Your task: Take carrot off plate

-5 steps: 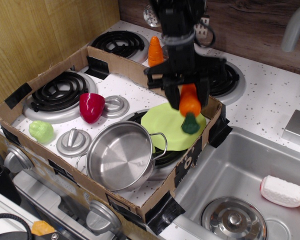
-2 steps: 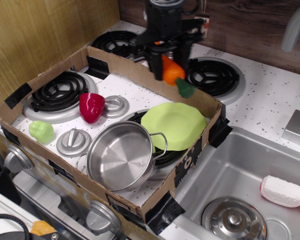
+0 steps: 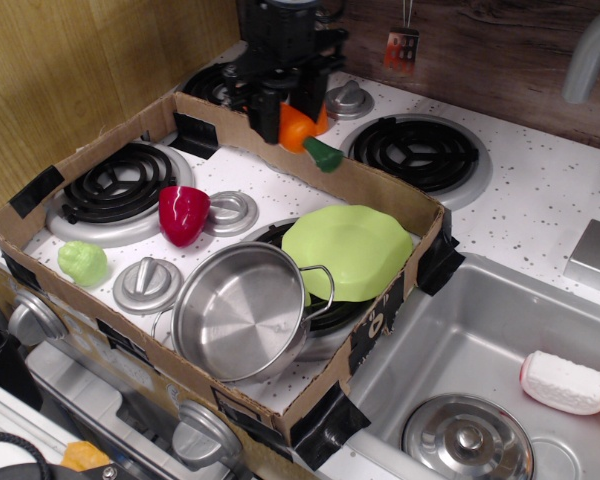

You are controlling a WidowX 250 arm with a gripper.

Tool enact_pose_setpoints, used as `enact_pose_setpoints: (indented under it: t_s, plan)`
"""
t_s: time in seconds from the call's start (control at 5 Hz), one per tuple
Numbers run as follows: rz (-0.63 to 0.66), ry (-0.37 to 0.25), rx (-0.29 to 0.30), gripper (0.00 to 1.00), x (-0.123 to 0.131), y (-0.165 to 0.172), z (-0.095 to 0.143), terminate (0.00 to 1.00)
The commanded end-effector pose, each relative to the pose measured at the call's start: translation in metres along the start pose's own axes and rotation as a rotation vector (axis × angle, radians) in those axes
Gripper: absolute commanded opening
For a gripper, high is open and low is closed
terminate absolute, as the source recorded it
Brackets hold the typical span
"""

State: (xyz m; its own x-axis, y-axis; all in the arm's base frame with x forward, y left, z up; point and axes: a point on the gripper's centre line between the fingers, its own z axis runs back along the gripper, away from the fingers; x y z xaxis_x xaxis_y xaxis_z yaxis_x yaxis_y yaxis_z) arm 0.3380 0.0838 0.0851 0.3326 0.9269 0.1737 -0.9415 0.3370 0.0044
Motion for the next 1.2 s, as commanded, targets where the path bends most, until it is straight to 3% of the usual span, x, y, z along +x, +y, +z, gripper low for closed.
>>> enact_pose_setpoints:
  t_s: [0.0,0.2,0.4,0.6,0.8,1.0]
  plan:
    - [0.164,-0.109,-0.065,0.00,0.036,0.013,-0.011,0.00]
    - [0.150,-0.171,-0.118,0.00,0.050,0.020,-0.023,0.00]
    - [0.146,-0.192,-0.159,0.00,0.060,0.023,-0.033,0.00]
    - [0.097,-0.267,-0.217,0.00,0.068,0.021,-0.037,0.00]
    - [0.054,-0.280,-0.214,1.00,0.071,0.022,-0.033,0.00]
    - [0.023,-0.287,-0.216,1.00,0.069,0.024,-0.028,0.00]
